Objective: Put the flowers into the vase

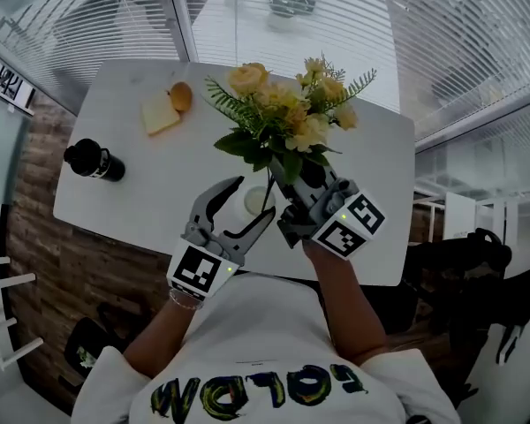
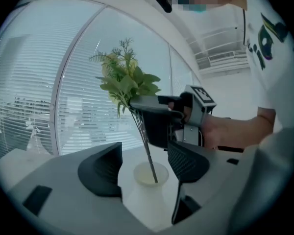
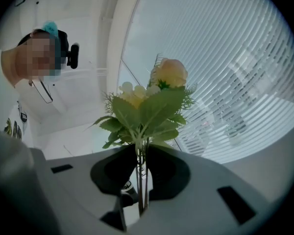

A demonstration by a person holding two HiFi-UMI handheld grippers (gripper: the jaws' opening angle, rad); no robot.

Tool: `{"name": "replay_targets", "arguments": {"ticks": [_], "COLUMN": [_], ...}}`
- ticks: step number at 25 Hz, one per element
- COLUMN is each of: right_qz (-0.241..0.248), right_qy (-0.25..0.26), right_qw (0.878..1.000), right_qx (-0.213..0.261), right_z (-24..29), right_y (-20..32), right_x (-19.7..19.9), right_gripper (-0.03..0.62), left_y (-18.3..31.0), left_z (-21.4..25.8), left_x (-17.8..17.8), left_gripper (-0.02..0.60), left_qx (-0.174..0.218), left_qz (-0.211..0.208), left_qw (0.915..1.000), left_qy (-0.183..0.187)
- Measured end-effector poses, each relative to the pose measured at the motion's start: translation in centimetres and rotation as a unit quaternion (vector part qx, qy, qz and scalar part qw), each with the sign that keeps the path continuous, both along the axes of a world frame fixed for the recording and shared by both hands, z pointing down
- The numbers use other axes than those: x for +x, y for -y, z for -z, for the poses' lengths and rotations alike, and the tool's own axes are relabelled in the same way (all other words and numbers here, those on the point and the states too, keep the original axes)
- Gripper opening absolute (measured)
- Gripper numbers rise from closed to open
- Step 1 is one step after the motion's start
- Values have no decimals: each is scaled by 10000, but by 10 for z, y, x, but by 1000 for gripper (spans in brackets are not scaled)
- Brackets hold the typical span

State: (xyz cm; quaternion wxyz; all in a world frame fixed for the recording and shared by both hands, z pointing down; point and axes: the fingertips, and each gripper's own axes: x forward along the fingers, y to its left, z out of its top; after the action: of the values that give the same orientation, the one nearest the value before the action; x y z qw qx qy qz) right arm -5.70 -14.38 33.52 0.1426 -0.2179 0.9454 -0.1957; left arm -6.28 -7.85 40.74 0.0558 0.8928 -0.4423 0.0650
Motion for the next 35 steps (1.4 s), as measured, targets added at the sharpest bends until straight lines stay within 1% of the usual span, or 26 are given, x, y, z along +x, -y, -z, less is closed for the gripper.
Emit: {"name": "replay_targets", "arguments": {"ticks": [4, 7, 11, 15, 17, 24, 31, 35], "right_qz": [6, 0, -10, -2, -9, -53, -94, -117], "right_qy": [-16, -59, -149, -201, -233, -368, -505, -608], "right_qw": [10000, 10000, 9999, 9997, 9996, 9990, 9983, 9977], "right_qx": [-31, -72, -84, -122, -146, -241, -271, -269], "right_z": [-6, -9, -14, -19, -21, -35, -42, -50], "right_y": [0, 1, 3, 4, 4, 8, 11, 11], "right_x": [0, 0, 0, 1, 1, 2, 5, 7], "right_gripper": [75, 77, 78, 78, 80, 81, 86, 89], "left_y": [-3, -1, 2, 5, 6, 14, 22, 26], "left_z": [-24, -35, -49, -54, -54, -57, -57, -63], "left_x": [6, 6, 8, 11, 13, 11, 12, 12], "left_gripper": [296, 295, 296, 294, 276, 264, 252, 238], "left_qx": [-208, -344, -458, -417, -361, -178, -135, -191], "left_qz": [-38, 39, 102, 126, 114, 170, 171, 178], "left_qw": [9997, 9994, 9988, 9990, 9992, 9994, 9994, 9990], "left_qy": [74, 43, 134, 142, 142, 228, 281, 355]}}
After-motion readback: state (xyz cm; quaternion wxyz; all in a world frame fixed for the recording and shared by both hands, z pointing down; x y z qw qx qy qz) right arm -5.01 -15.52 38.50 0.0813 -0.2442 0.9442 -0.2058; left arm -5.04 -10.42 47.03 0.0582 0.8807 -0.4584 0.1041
